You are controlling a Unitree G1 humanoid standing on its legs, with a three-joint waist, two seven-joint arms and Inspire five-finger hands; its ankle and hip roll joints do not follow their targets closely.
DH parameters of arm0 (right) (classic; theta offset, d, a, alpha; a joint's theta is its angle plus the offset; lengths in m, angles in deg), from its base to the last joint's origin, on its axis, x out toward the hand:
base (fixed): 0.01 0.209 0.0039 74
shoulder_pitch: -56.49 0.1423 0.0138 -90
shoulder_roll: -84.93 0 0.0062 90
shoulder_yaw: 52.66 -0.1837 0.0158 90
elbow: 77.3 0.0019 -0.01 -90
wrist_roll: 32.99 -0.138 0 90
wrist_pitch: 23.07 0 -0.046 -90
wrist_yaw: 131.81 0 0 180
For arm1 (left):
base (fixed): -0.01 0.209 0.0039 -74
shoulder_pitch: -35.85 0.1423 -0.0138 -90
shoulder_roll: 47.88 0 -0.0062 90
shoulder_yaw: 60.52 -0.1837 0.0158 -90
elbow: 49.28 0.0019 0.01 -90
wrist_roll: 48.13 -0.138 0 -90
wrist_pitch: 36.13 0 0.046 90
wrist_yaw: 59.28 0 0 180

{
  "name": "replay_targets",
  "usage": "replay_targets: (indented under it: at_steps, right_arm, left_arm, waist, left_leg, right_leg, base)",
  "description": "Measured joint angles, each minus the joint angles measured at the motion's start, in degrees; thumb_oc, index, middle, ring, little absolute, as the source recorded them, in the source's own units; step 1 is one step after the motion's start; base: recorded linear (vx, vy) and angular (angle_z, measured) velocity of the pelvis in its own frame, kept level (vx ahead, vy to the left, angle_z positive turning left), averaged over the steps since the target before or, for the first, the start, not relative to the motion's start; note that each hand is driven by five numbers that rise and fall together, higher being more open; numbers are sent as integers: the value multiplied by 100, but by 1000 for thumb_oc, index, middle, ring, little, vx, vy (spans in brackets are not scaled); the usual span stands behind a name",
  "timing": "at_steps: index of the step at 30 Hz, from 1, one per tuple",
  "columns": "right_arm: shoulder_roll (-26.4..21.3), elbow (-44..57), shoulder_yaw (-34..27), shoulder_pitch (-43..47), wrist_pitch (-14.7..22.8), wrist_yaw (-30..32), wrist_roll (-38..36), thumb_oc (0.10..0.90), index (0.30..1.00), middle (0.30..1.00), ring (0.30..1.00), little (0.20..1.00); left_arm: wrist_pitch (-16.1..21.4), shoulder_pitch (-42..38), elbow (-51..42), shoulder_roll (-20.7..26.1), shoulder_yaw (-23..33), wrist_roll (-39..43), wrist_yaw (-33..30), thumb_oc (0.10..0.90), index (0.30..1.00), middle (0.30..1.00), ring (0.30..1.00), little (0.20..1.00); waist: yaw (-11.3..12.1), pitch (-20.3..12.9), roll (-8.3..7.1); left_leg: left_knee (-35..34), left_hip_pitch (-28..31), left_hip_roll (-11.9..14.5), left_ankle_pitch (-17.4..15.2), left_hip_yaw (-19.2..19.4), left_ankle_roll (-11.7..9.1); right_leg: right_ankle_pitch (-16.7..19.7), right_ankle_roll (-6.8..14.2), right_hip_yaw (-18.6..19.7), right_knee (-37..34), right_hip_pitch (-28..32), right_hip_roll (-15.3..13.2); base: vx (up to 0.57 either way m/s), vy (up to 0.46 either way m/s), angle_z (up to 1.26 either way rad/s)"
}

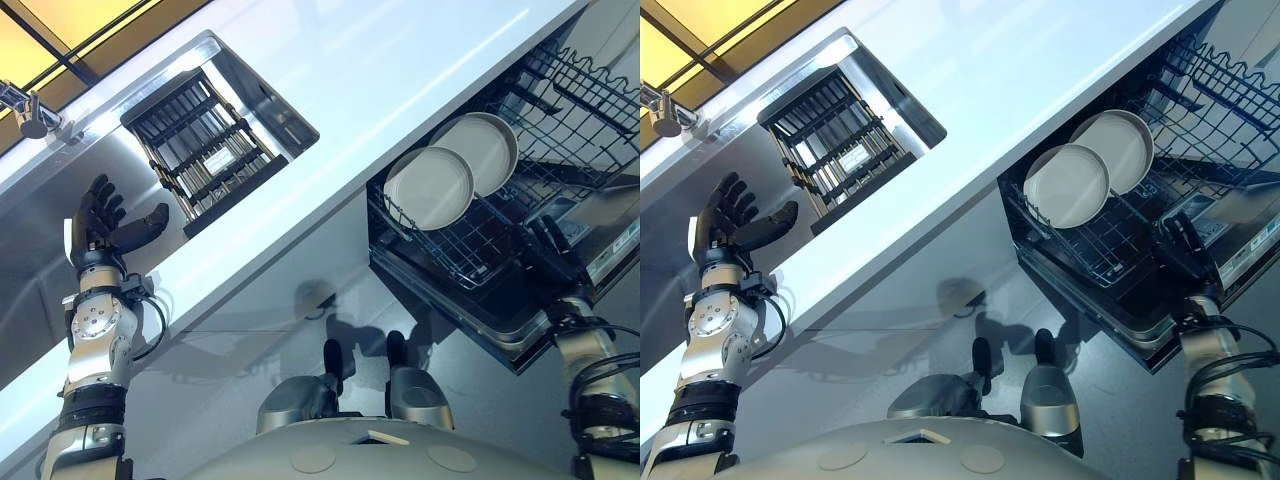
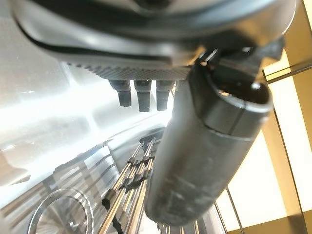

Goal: Pick up plates and place into dishwasher.

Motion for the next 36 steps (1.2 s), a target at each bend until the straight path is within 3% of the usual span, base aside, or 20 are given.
replay_targets:
  at_steps: [2, 6, 9, 14, 17, 22, 25, 28, 29, 33, 36]
  right_arm:
    - [-52, 1, 107, 121, -86, -165, -172, 800, 900, 900, 900, 900]
    - [-60, 235, 956, 770, 69, -186, -482, 800, 900, 900, 900, 900]
    - [-27, 544, 1720, 1130, 585, 13, -794, 800, 900, 900, 900, 900]
    - [-11, 1146, 2268, 1138, 1383, 13, -1871, 800, 900, 900, 900, 900]
    - [195, 1438, 2329, 1129, 1704, 13, -2181, 800, 900, 900, 900, 900]
    - [809, 1731, 2320, 1132, 2340, 289, -2397, 800, 900, 900, 900, 900]
    - [882, 1928, 2316, 1350, 2425, 987, -1789, 800, 900, 900, 900, 900]
    - [1030, 1785, 2314, 1871, 2326, 1904, -245, 800, 900, 900, 900, 900]
    - [1011, 1718, 2307, 2074, 2185, 2233, 643, 800, 900, 900, 900, 900]
    - [906, 1598, 2226, 2362, 1807, 2622, 2502, 800, 900, 900, 900, 900]
    - [938, 1629, 2013, 2283, 1668, 2600, 3297, 800, 900, 900, 900, 900]
  left_arm:
    - [-99, -88, 107, 129, -17, 26, 28, 800, 900, 900, 900, 900]
    - [-122, -447, 721, 433, -40, 227, 209, 800, 900, 900, 900, 900]
    - [-16, -701, 1048, 641, -32, 383, 363, 800, 900, 900, 900, 900]
    - [307, -983, 1233, 999, 55, 586, 406, 800, 900, 900, 900, 900]
    - [285, -1014, 1206, 1027, 11, 603, 453, 800, 900, 900, 900, 900]
    - [234, -1324, 1229, 1011, -189, 607, 398, 800, 900, 900, 900, 900]
    - [175, -1538, 1337, 1022, -380, 666, 361, 800, 900, 900, 900, 900]
    - [173, -1704, 1496, 1026, -460, 730, 357, 800, 900, 900, 900, 900]
    - [166, -1751, 1504, 1026, -486, 730, 357, 800, 900, 900, 900, 900]
    - [148, -1788, 1279, 990, -532, 711, 326, 800, 900, 900, 900, 900]
    - [128, -1711, 854, 817, -452, 565, 223, 800, 900, 900, 900, 900]
  waist:
    - [76, 25, -37]
    - [407, 55, -86]
    - [644, 74, -110]
    - [720, 474, -99]
    - [709, 660, -100]
    - [713, 696, -105]
    - [732, 727, -92]
    - [731, 738, -75]
    - [726, 740, -74]
    - [729, 754, -81]
    - [710, 782, -79]
  left_leg:
    - [12, 29, 23, 22, 10, -4]
    - [121, -44, 103, -96, -84, -171]
    - [158, -233, 151, -115, -150, -250]
    - [115, -606, 132, 92, -320, -256]
    - [98, -616, 94, 117, -318, -203]
    - [22, -600, 6, 161, -359, -105]
    - [27, -612, -44, 185, -382, -87]
    - [23, -611, -45, 184, -377, -90]
    - [22, -613, -43, 182, -373, -90]
    - [21, -635, -44, 152, -387, -123]
    - [22, -599, -58, 182, -387, -78]
  right_leg:
    - [43, -56, -174, 0, -4, -21]
    - [143, -144, -550, -1, -132, -48]
    - [182, -198, -699, 0, -360, 10]
    - [224, -289, -643, 1, -534, 99]
    - [228, -304, -501, 2, -536, 82]
    - [160, -203, -494, 3, -539, -10]
    - [140, -174, -494, 3, -538, -59]
    - [138, -169, -500, 3, -535, -65]
    - [139, -169, -517, 3, -529, -61]
    - [130, -155, -532, 4, -501, -64]
    - [82, -89, -497, 5, -383, -99]
  base:
    - [-18, -53, -27]
    - [-52, -111, -56]
    - [-84, -65, -33]
    - [-24, 5, -13]
    - [15, 28, -21]
    - [-13, -11, 8]
    - [-64, -8, 8]
    - [1, 4, 2]
    - [-11, 4, 6]
    - [9, -10, 15]
    - [39, -44, 25]
